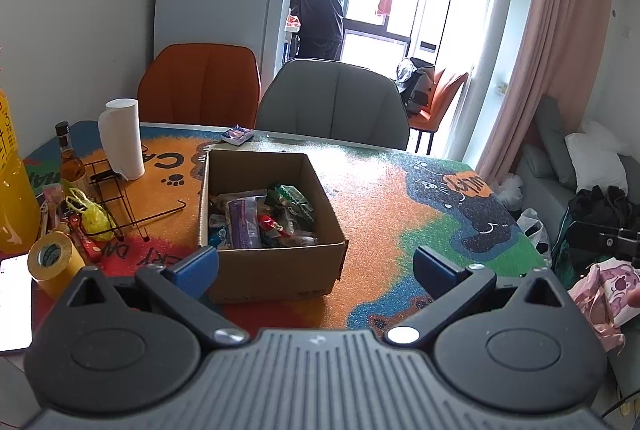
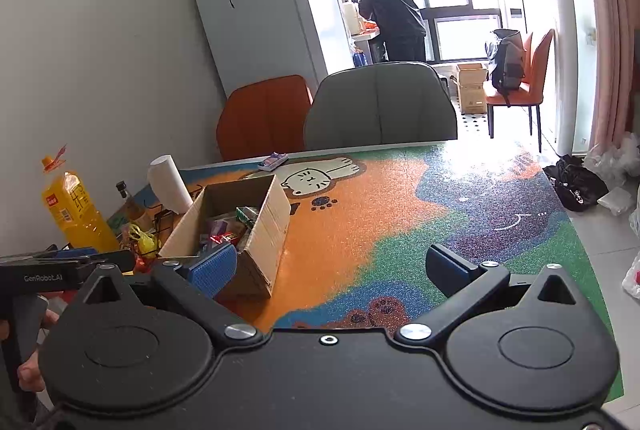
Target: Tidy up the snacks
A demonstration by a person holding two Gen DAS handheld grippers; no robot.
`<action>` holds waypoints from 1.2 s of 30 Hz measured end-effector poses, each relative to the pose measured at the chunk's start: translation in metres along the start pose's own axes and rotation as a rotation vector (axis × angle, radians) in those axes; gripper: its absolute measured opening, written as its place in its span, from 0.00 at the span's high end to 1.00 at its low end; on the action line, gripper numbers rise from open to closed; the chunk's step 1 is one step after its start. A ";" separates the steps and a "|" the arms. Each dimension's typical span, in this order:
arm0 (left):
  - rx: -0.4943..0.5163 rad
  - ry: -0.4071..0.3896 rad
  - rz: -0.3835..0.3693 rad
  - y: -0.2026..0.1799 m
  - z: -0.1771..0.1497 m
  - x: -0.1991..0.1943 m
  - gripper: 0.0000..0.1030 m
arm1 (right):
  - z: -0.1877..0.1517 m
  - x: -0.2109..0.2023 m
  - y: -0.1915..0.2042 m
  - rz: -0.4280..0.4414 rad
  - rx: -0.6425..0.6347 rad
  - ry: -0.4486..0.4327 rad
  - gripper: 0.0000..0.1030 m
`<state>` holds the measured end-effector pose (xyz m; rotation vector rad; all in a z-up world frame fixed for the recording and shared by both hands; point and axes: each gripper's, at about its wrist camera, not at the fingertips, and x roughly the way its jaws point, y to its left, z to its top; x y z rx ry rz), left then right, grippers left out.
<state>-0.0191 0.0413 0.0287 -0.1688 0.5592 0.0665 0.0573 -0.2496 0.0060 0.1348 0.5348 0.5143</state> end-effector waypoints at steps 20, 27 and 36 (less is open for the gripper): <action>0.010 0.011 0.006 -0.001 -0.001 0.002 0.00 | 0.000 0.000 0.001 0.003 -0.013 0.009 0.00; 0.013 0.016 0.007 -0.002 -0.002 0.002 0.00 | 0.000 0.002 0.000 -0.001 -0.012 0.017 0.00; 0.016 0.017 0.007 -0.003 -0.002 0.003 0.00 | 0.001 0.004 0.001 0.001 -0.018 0.026 0.00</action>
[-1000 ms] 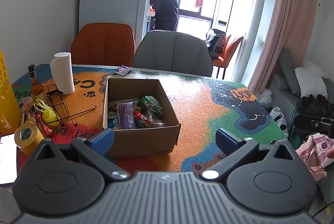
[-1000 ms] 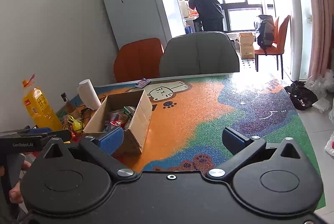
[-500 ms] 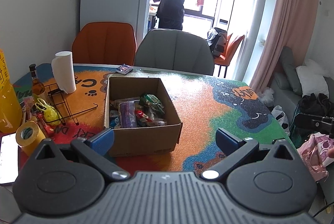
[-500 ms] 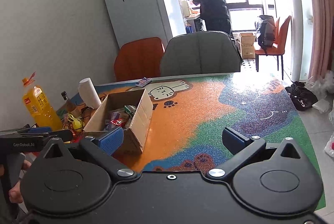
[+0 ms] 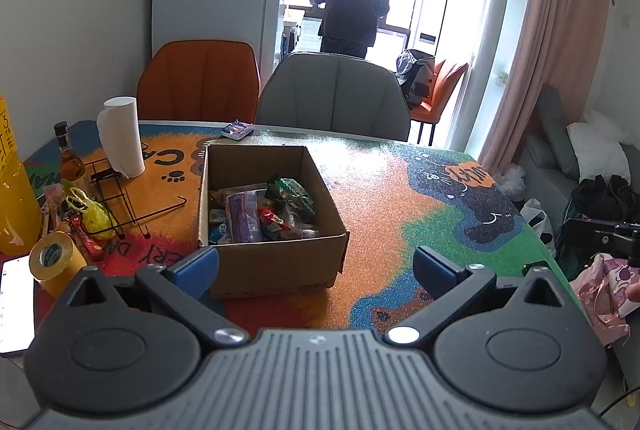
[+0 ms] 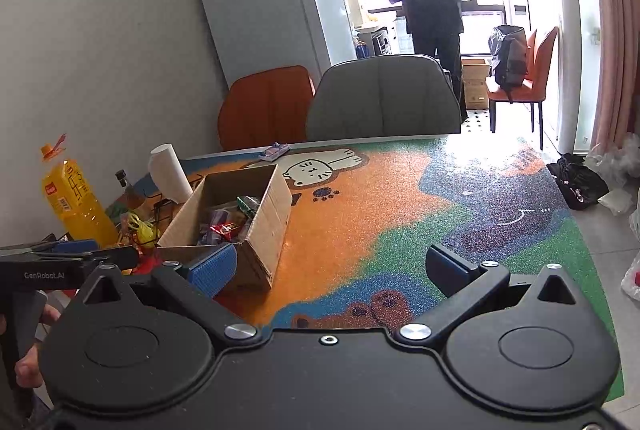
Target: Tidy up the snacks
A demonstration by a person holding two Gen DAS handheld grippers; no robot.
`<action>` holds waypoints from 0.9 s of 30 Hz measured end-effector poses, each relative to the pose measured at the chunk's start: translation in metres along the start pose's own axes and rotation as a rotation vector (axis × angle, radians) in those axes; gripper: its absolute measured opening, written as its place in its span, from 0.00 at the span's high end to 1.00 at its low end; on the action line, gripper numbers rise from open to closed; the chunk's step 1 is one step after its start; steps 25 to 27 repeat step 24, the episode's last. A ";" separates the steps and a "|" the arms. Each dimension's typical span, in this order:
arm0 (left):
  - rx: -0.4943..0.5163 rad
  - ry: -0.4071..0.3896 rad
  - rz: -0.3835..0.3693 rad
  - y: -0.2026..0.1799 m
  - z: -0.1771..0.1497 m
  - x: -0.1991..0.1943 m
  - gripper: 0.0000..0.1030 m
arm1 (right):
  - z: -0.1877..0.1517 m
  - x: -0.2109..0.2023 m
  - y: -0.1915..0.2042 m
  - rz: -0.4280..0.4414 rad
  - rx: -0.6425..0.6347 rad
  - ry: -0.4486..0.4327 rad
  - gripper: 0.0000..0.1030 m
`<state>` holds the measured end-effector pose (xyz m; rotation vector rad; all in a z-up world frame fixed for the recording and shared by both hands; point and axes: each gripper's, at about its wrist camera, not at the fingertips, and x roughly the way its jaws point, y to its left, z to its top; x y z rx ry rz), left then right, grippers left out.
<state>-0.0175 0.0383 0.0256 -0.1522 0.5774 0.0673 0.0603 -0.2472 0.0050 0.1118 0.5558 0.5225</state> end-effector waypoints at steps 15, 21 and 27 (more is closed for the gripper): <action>0.002 0.005 -0.003 0.000 0.000 0.001 0.00 | -0.001 0.001 0.001 0.003 -0.003 0.003 0.00; 0.013 0.006 0.000 -0.001 -0.001 0.003 0.00 | -0.001 0.002 0.000 0.005 -0.002 0.007 0.00; 0.010 0.008 0.001 0.000 -0.001 0.004 0.00 | -0.001 0.002 0.000 0.006 -0.003 0.009 0.00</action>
